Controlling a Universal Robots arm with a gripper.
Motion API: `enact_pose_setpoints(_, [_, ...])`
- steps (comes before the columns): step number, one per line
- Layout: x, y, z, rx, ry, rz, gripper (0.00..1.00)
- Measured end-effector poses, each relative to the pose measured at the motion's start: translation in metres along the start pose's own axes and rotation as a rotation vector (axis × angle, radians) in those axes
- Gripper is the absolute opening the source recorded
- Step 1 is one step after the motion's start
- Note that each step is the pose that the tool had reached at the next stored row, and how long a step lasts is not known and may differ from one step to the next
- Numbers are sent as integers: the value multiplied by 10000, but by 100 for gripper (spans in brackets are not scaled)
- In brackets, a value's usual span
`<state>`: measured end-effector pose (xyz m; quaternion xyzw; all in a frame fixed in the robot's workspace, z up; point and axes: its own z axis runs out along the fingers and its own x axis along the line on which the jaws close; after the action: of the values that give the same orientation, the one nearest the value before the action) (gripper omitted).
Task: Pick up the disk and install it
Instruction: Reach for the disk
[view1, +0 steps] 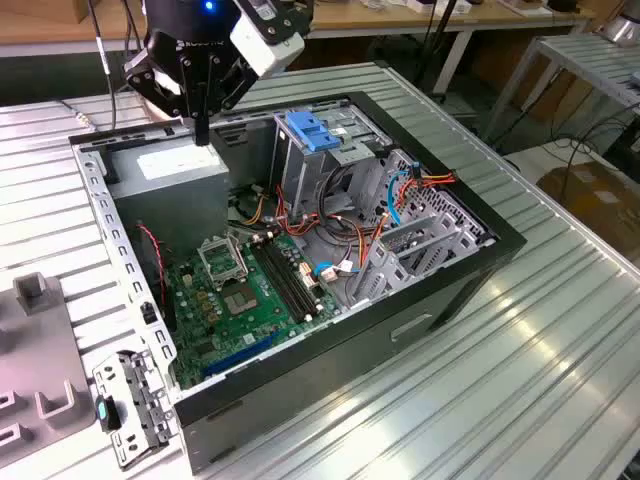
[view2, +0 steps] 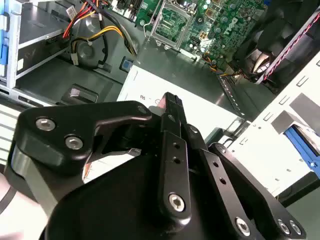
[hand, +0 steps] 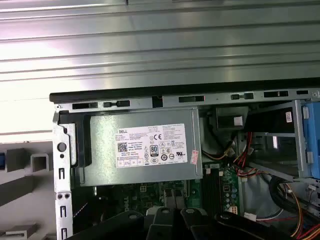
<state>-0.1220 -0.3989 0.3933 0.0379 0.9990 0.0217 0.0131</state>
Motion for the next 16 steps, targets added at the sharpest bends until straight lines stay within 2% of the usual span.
enact_pose_setpoints(6, [46, -4, -1, 0, 0, 0, 11])
enact_pose_setpoints(16, [162, -12, -4, 0, 0, 0, 11])
